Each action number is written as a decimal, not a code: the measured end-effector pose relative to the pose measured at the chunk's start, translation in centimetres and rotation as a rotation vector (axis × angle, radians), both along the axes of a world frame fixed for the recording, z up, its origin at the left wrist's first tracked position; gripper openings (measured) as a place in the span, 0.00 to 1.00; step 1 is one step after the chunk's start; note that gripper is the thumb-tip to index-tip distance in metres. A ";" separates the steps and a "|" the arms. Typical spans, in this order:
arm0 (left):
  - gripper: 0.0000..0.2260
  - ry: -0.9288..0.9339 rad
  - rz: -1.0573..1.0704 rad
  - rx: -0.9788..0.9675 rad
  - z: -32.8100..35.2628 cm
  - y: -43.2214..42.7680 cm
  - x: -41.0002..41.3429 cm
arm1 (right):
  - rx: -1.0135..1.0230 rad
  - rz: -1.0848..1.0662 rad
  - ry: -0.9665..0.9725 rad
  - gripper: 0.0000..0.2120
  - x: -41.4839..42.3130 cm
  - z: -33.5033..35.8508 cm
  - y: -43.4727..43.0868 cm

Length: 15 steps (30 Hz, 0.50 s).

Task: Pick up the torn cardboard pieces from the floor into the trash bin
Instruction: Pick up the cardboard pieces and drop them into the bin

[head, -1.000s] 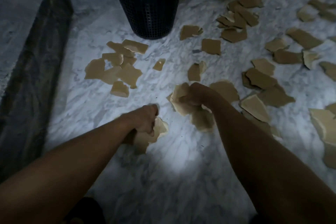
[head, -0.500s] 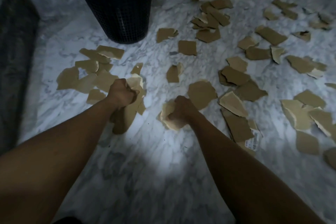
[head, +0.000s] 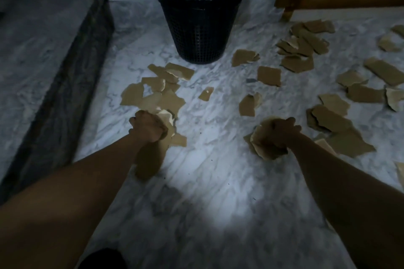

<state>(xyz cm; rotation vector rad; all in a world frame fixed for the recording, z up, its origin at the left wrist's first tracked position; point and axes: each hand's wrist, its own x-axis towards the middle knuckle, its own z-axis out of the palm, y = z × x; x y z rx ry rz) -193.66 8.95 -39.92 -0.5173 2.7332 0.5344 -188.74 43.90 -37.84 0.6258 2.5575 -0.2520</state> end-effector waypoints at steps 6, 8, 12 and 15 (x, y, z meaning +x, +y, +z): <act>0.27 -0.109 0.036 0.046 -1.1 -1.0 -0.5 | -0.069 0.160 0.037 0.37 -0.8 -1.7 -4.4; 0.22 -0.085 -0.015 0.128 -0.7 -0.5 -1.4 | -0.113 0.195 0.046 0.39 -0.8 -1.8 -6.0; 0.17 -0.037 -0.077 0.219 0.5 0.8 -1.7 | -0.123 0.282 0.027 0.43 -1.0 -2.0 -7.9; 0.22 -0.024 -0.102 0.267 -0.2 0.8 -2.0 | -0.035 0.410 0.014 0.45 -1.3 -1.2 -9.0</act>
